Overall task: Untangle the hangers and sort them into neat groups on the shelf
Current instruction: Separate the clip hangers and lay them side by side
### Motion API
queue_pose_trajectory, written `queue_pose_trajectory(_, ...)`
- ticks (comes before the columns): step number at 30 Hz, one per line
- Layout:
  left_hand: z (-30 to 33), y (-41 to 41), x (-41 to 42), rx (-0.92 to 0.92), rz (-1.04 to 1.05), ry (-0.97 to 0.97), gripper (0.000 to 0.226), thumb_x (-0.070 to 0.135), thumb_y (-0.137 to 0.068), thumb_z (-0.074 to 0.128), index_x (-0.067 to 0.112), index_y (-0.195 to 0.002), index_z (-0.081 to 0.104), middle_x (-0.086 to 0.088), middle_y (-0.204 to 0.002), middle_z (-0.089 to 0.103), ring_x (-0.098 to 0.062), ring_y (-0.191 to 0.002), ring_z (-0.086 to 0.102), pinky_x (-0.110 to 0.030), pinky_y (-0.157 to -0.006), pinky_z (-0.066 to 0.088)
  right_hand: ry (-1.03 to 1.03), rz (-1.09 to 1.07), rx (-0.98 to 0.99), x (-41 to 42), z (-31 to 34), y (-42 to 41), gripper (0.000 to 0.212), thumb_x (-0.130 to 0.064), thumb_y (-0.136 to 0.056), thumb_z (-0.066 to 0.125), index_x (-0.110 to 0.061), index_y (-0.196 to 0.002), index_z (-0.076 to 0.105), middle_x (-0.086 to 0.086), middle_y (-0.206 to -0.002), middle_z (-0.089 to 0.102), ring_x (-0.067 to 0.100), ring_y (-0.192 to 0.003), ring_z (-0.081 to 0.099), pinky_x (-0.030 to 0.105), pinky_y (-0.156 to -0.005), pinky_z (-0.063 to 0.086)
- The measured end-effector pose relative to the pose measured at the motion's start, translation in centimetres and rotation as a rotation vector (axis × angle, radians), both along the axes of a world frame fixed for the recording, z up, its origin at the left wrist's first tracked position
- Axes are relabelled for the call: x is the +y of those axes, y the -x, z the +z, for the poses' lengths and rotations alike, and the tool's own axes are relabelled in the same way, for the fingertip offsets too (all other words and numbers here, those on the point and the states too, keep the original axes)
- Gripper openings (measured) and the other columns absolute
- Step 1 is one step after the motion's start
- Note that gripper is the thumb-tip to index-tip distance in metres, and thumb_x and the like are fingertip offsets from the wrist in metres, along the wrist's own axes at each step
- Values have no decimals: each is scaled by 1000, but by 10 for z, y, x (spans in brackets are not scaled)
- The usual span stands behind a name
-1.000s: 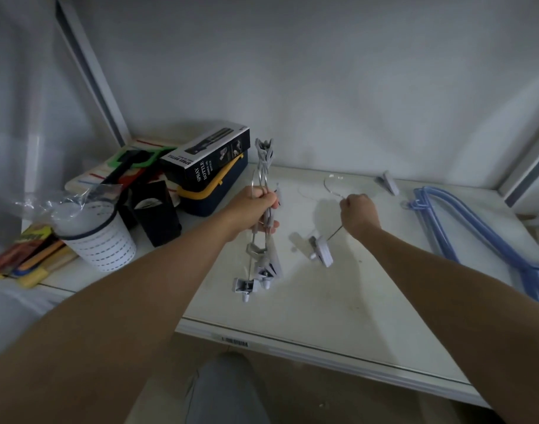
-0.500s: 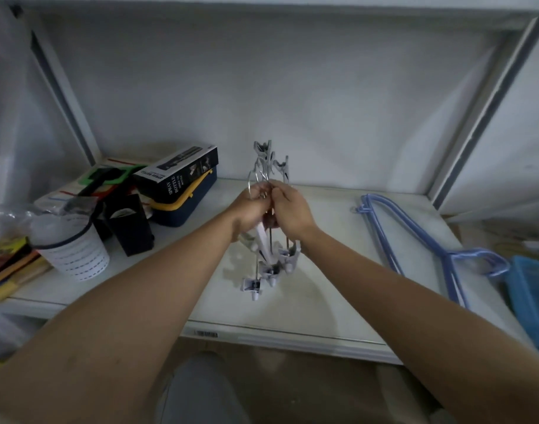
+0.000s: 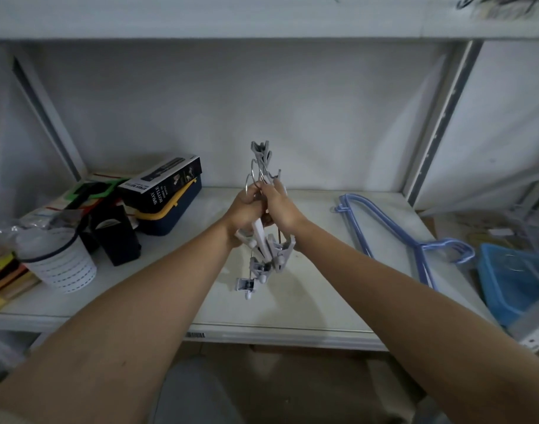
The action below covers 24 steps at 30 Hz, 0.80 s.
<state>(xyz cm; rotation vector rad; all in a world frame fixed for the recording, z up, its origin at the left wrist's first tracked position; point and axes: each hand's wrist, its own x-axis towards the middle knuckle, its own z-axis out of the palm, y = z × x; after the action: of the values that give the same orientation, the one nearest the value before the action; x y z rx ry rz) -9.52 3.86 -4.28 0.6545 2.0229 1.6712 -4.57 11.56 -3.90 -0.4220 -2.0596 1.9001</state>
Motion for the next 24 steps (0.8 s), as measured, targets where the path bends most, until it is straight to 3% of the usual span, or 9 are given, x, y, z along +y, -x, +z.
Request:
queue_pose_trajectory(2, 0, -3, -2, -24, -60, -144, 15, 11, -101, 44, 15, -89, 52, -1, -76, 58, -10, -66, 54, -20, -60, 47, 65, -185, -35, 5, 0, 0, 46, -24, -93, 44, -9, -136, 39, 13, -108, 54, 20, -76, 56, 30, -59, 51)
queue_pose_trajectory(3, 0, -3, -2, -37, -74, -216, 12, 10, -100, 47, 12, -89, 53, -2, -70, 59, -12, -61, 54, -22, -57, 46, 55, -281, -89, 10, 0, -3, 49, -24, -91, 47, -3, -135, 41, 15, -112, 55, 23, -80, 56, 33, -66, 50)
queue_pose_trajectory(5, 1, -3, -3, -23, -81, -242, 10, 14, -97, 54, 13, -88, 58, -8, -73, 61, -20, -66, 56, -26, -62, 49, 202, -268, -231, 20, 0, -11, 32, -29, -92, 51, -2, -109, 53, 11, -91, 58, 20, -68, 53, 26, -61, 45)
queue_pose_trajectory(8, 1, -1, -8, -60, -48, -200, 7, 15, -96, 56, 12, -99, 62, -21, -94, 60, -31, -89, 57, -41, -81, 55, 587, 30, -306, 17, 5, -23, 37, -43, -92, 51, -7, -80, 57, 7, -65, 54, 16, -44, 53, 16, -47, 47)
queue_pose_trajectory(12, -3, -4, -18, -159, -107, -149, 14, 10, -97, 52, 9, -110, 59, -25, -108, 60, -34, -101, 60, -48, -96, 49, 678, 73, -267, 5, -3, 2, 45, -42, -97, 41, -12, -65, 50, 3, -36, 53, 14, -32, 54, 14, -39, 45)
queue_pose_trajectory(17, -4, 7, -43, -118, -86, 31, 32, 25, -99, 49, 1, -121, 48, -23, -94, 63, -27, -87, 64, -43, -86, 55, 576, 62, -353, -7, -22, 27, 33, -24, -95, 41, -14, -69, 60, 4, -39, 57, 16, -40, 59, 32, -64, 49)
queue_pose_trajectory(19, -5, 14, -52, -74, -71, 135, 31, 29, -99, 49, 1, -109, 53, -29, -93, 62, -26, -86, 60, -42, -86, 55, 548, 73, -358, -15, -30, 36, 37, -19, -96, 38, -11, -71, 63, 7, -44, 58, 18, -47, 61, 36, -67, 52)
queue_pose_trajectory(22, -13, 30, -61, -91, 13, 159, 18, 26, -96, 55, 15, -110, 55, -10, -96, 65, -12, -75, 60, -20, -58, 49, 546, 82, -378, -28, -36, 46, 32, -16, -98, 37, -10, -80, 63, 11, -70, 63, 22, -67, 63, 34, -61, 59)
queue_pose_trajectory(24, -22, 38, -65, -129, 28, 159, 16, 25, -96, 56, 13, -105, 60, -7, -84, 65, -8, -64, 59, -13, -46, 46, 539, 70, -392, -30, -40, 53, 35, -12, -99, 35, -6, -78, 62, 14, -66, 64, 24, -61, 65, 32, -52, 60)
